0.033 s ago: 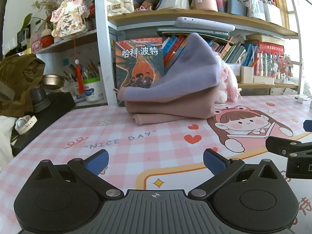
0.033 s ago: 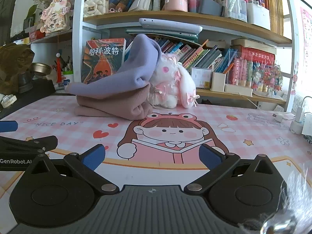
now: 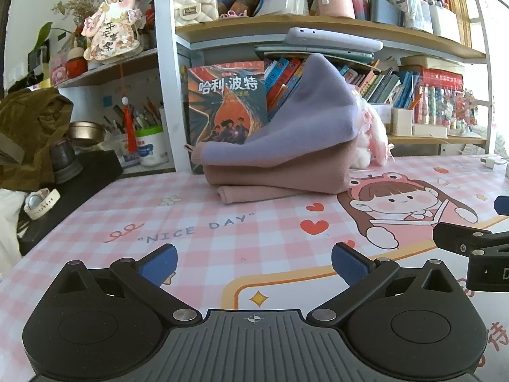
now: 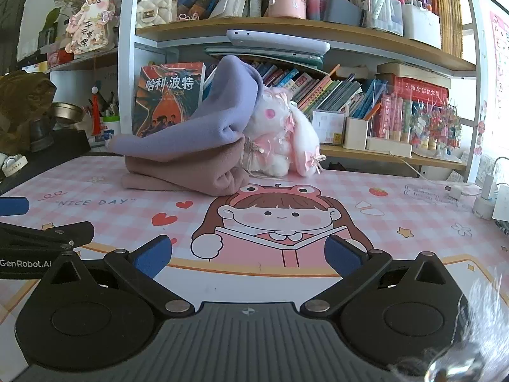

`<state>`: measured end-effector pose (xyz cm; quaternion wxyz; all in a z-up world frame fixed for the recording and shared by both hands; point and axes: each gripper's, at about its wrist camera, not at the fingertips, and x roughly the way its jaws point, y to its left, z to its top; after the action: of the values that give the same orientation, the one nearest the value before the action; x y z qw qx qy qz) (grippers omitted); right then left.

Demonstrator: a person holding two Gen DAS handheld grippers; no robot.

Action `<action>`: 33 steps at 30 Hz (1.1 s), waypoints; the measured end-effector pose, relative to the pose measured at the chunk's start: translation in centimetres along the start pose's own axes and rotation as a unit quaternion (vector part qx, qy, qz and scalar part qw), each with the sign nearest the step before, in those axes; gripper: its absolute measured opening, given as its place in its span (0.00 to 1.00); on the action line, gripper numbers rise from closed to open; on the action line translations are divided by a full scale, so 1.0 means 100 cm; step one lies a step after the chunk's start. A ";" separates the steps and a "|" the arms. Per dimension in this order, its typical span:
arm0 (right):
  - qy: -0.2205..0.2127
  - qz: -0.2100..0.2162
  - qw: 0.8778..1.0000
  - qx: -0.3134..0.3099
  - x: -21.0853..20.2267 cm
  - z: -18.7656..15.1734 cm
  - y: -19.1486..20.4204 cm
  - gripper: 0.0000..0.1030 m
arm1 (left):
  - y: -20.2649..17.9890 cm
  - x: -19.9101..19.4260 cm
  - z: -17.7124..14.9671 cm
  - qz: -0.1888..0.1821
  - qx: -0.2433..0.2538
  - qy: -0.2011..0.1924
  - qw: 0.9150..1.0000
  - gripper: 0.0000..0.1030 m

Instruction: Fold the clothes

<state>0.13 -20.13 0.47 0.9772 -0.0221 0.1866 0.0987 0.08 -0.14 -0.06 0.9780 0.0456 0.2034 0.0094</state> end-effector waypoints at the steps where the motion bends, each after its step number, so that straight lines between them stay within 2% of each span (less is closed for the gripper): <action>1: 0.000 0.000 1.000 0.000 0.000 0.000 0.000 1.00 | -0.001 0.001 0.000 -0.001 0.000 0.002 1.000 1.00; 11: -0.002 -0.001 1.000 0.001 0.000 0.000 -0.001 1.00 | 0.009 0.001 0.003 -0.006 0.004 0.012 1.000 1.00; 33: 0.002 0.002 1.000 0.004 0.002 -0.002 -0.001 1.00 | 0.002 -0.002 0.000 0.013 0.001 0.001 1.000 1.00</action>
<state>0.22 -20.16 0.23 0.9767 -0.0179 0.1891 0.1002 -0.10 0.04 0.08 0.9775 0.0490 0.2039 0.0224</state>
